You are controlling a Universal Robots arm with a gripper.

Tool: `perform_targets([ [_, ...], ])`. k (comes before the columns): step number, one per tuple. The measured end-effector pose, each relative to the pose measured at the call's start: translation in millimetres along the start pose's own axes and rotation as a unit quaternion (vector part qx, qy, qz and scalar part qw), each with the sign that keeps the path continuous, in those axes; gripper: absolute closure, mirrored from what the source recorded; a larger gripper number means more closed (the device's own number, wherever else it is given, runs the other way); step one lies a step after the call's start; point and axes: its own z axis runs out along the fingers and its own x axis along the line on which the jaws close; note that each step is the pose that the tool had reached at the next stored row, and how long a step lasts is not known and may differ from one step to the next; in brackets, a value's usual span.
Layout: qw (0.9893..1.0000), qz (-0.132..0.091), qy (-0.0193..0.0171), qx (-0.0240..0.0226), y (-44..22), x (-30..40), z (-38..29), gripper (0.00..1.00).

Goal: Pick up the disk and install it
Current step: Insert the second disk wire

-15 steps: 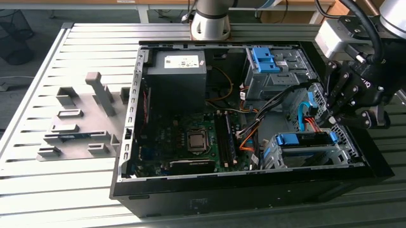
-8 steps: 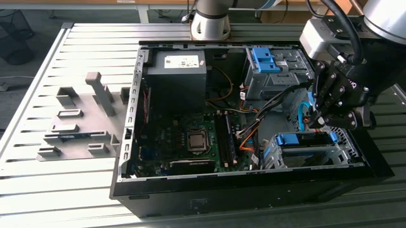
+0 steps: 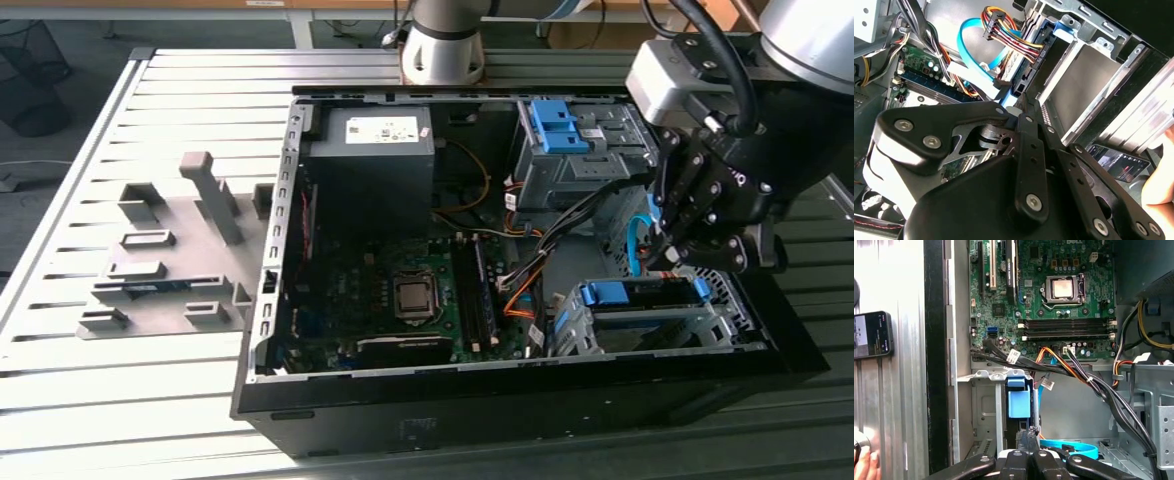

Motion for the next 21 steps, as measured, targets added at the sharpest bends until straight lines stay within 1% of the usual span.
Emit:
perform_targets([
  [17,1.0,0.0,0.0,0.0,5.0,0.3,0.1,0.89],
  [18,1.0,0.0,0.0,0.0,5.5,0.3,0.2,0.89],
  [19,1.0,0.0,0.0,0.0,7.6,0.5,0.2,0.89],
  [21,1.0,0.0,0.0,0.0,8.9,0.5,0.2,0.89],
])
